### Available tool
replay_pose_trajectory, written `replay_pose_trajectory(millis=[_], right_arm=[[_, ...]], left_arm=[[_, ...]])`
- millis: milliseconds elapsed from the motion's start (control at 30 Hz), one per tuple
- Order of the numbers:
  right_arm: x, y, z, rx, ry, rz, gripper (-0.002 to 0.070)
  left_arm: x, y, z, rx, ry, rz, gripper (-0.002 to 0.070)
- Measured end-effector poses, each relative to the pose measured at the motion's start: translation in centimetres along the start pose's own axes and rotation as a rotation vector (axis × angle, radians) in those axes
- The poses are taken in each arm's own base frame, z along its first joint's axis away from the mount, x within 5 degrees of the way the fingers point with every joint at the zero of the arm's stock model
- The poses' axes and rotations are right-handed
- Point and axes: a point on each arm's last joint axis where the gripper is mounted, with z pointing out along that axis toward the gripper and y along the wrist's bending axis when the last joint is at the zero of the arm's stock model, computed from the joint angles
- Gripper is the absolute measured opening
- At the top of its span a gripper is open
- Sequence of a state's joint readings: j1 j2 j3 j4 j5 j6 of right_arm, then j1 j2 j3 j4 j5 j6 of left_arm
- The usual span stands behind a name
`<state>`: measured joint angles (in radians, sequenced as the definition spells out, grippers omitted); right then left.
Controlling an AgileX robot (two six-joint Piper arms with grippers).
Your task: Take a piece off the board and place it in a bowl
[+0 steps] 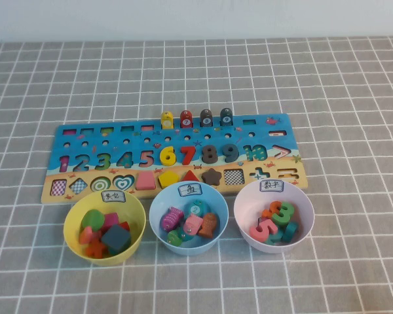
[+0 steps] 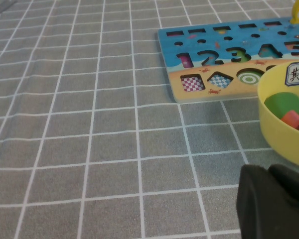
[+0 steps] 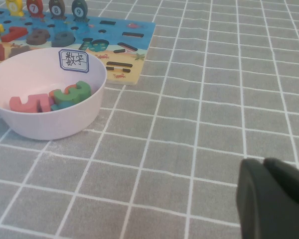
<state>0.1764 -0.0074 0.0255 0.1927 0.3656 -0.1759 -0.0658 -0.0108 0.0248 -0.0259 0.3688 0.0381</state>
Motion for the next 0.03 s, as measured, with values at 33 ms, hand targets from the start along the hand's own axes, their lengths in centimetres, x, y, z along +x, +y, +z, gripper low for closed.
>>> replay_pose_trajectory(millis=[33], right_arm=[[0.00,0.00,0.00,0.000,0.000,0.000,-0.0019]], left_arm=[[0.00,0.00,0.00,0.000,0.000,0.000,-0.0003]])
